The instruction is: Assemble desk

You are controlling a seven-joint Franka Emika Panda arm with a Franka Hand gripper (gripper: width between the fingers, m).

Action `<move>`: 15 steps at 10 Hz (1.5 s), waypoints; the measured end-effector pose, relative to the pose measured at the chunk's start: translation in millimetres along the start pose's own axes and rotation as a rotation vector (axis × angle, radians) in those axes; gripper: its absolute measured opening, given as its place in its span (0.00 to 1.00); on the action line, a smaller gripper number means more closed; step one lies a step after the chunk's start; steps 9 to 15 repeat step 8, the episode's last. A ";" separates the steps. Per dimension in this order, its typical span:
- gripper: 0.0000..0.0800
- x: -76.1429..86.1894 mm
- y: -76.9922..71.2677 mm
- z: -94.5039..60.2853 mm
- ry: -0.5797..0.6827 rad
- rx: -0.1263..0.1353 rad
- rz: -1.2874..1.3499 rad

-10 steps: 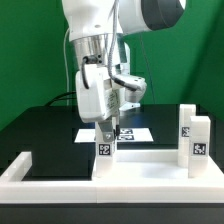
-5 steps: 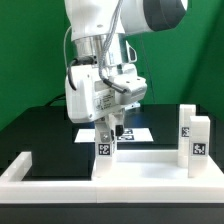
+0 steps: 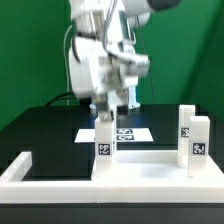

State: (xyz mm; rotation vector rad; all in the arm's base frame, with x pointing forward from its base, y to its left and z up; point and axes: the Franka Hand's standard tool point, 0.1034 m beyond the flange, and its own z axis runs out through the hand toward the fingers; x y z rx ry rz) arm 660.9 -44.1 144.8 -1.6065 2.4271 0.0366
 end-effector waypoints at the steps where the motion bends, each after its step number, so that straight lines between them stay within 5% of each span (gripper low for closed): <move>1: 0.81 -10.4 -4.6 -20.3 -0.022 0.025 -0.006; 3: 0.81 -25.1 -12.4 -49.0 -0.054 0.054 -0.017; 15: 0.81 -22.3 -9.8 -40.5 -0.045 0.045 -0.021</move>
Offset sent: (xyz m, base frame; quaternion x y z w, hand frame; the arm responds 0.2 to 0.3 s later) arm 0.0000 0.0000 0.0000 0.0000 0.0000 0.0000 1.0000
